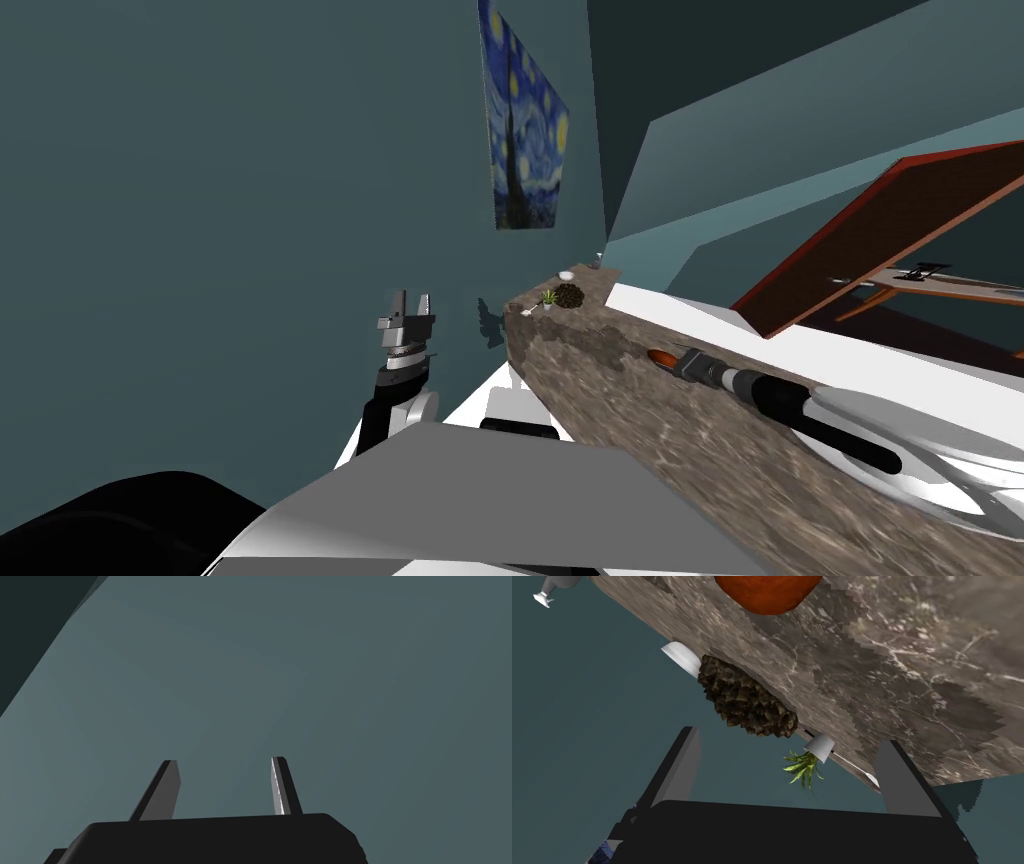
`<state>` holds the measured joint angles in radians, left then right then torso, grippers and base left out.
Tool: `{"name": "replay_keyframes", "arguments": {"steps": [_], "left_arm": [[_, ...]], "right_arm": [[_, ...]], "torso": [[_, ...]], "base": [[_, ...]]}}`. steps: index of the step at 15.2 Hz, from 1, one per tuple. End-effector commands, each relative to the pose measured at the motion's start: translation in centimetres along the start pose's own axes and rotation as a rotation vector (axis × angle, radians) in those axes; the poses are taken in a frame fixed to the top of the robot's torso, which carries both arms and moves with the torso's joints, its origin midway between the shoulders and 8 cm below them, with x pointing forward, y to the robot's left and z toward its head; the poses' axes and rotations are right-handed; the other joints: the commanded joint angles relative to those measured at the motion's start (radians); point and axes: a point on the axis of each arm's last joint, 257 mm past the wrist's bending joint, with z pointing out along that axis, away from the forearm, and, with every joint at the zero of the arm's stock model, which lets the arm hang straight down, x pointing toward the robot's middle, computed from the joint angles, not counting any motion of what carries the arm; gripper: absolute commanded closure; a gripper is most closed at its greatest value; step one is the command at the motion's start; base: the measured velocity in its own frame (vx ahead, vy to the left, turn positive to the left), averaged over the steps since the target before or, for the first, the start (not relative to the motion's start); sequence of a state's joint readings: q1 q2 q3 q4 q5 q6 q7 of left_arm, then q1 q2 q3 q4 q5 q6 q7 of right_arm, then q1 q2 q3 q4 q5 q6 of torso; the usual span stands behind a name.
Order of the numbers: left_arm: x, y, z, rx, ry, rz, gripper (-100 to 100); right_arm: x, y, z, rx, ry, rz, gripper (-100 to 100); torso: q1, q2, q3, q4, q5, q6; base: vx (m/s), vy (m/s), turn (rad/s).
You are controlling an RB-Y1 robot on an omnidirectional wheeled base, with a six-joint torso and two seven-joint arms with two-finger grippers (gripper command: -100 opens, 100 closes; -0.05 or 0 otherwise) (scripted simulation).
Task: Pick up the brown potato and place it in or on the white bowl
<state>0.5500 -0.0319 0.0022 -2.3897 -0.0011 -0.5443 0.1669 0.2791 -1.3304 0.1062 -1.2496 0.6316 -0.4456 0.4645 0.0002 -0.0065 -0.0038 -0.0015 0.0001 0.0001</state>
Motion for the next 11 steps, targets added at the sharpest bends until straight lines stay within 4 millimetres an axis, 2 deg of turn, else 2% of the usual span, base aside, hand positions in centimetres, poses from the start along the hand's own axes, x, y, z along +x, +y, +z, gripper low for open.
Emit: {"name": "replay_keyframes", "arguments": {"steps": [1,3,6,8,10,11], "left_arm": [[0.0,0.0,0.0,0.0,0.0,0.0,0],[0.0,0.0,0.0,0.0,0.0,0.0,0],[0.0,0.0,0.0,0.0,0.0,0.0,0],[0.0,0.0,0.0,0.0,0.0,0.0,0],[0.0,0.0,0.0,0.0,0.0,0.0,0],[0.0,0.0,0.0,0.0,0.0,0.0,0]], "right_arm": [[3.1,-0.6,-0.9,0.006,0.073,-0.047,-100],[7.0,-0.8,-2.2,0.004,0.166,-0.098,-100],[11.6,0.2,-3.8,-0.02,0.267,-0.143,-100],[11.6,0.2,-3.8,-0.02,0.267,-0.143,-100],[14.3,2.2,-4.6,-0.051,0.315,-0.148,-100],[12.7,1.2,-4.2,-0.033,0.29,-0.145,-100]], "torso": [[0.0,0.0,0.0,0.0,0.0,0.0],[-0.001,0.0,0.0,0.0,0.0,0.0],[-0.003,-0.003,-0.002,-0.001,-0.001,0.0],[-0.002,-0.003,-0.002,-0.001,-0.001,0.0],[-0.002,0.001,0.0,0.0,-0.001,0.0],[-0.002,0.001,0.001,0.0,-0.001,0.0]], "base": [[0.081,0.0,0.026],[0.12,-0.005,0.054],[0.153,-0.024,0.031],[0.098,-0.013,0.014],[0.064,-0.017,0.031],[0.057,-0.013,0.019]]}}
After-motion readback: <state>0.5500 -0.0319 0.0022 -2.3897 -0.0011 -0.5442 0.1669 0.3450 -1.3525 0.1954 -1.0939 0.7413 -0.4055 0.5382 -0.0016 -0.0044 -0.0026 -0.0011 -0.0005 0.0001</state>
